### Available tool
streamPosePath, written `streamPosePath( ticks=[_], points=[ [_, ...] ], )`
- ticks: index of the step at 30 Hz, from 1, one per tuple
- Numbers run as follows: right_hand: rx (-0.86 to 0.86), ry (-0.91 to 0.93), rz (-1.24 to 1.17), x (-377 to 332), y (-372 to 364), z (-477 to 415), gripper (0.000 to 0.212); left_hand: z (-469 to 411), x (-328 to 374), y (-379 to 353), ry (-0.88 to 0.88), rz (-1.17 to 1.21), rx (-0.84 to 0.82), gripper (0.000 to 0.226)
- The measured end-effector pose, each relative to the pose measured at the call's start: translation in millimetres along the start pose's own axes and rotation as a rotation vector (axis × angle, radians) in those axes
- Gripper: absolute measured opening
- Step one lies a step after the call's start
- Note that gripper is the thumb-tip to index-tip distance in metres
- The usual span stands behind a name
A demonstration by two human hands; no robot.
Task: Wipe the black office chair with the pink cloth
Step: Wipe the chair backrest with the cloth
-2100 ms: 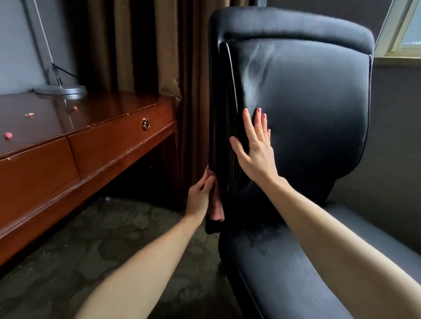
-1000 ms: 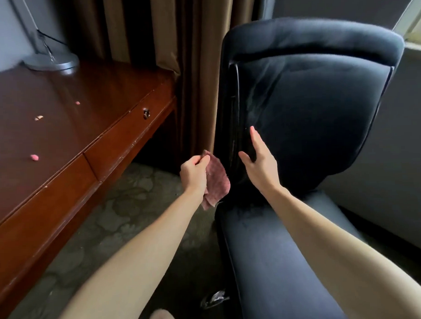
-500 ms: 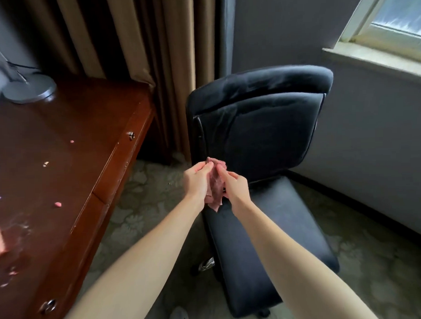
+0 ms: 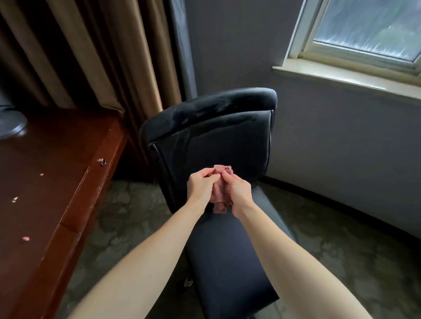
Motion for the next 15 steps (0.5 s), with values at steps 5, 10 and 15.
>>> streamPosePath(
  ticks=[5, 10, 15],
  points=[
    [-0.057, 0.031, 0.023, -38.7, 46.3, -32.7, 0.013, 20.0, 19.7, -55.4, -0.129, -0.263, 0.189, 0.011],
    [-0.116, 0.015, 0.037, -73.7, 86.8, -53.8, 0.02, 40.7, 38.0, -94.9, -0.119, -0.425, 0.206, 0.03],
    [-0.188, -0.034, -0.012, -89.7, 93.1, -67.0, 0.022, 37.9, 51.4, -115.5, -0.146, -0.434, 0.202, 0.012]
  ],
)
Point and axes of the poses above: each hand's wrist, its own z-axis away from the middle knuckle, its own y-axis out of the back of the hand, x = y × z, the point moved 3 cm from there along -z, towards the middle knuckle, and after that the axes turned 15 degrees about x, right-handed, at the moved point
